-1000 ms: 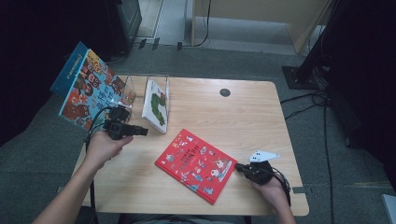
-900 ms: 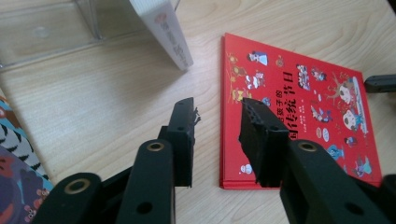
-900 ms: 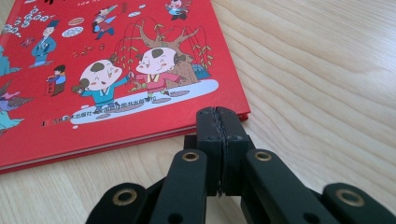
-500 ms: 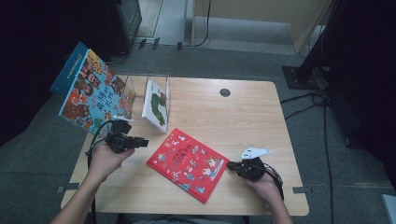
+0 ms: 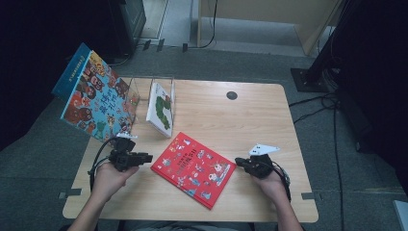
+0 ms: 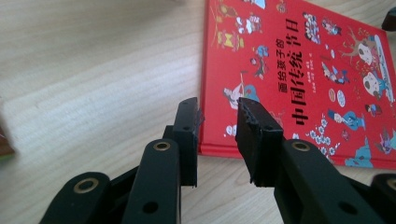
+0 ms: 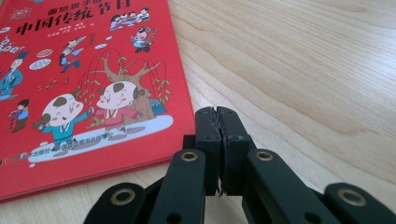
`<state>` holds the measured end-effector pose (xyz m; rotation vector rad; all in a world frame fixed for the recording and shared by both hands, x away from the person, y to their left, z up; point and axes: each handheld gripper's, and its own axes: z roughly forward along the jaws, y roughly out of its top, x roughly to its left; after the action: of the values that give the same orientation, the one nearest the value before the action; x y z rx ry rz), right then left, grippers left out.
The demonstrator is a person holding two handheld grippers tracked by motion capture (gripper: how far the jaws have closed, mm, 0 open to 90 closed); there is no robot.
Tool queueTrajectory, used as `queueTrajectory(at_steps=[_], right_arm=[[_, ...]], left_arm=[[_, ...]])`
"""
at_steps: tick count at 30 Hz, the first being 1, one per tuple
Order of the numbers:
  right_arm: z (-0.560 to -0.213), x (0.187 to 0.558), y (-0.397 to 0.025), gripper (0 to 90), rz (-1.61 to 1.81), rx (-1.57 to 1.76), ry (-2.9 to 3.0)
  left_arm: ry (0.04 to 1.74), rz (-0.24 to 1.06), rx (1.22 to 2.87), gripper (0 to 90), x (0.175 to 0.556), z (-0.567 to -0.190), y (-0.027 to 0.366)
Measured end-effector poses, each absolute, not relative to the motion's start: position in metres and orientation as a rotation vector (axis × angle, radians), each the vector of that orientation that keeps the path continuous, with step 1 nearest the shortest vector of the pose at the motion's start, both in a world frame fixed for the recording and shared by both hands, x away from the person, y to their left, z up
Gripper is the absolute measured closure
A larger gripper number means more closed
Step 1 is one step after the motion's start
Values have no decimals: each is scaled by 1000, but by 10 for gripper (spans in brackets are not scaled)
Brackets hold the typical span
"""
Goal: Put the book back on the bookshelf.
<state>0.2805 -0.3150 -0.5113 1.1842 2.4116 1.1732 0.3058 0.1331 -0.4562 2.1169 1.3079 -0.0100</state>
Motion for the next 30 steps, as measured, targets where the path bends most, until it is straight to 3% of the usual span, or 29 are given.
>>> queueTrajectory(at_steps=[30], right_arm=[[-517,315,-288,866,1174,1132,2488]], left_arm=[[1355,-44,2118,722,274,-492,115]])
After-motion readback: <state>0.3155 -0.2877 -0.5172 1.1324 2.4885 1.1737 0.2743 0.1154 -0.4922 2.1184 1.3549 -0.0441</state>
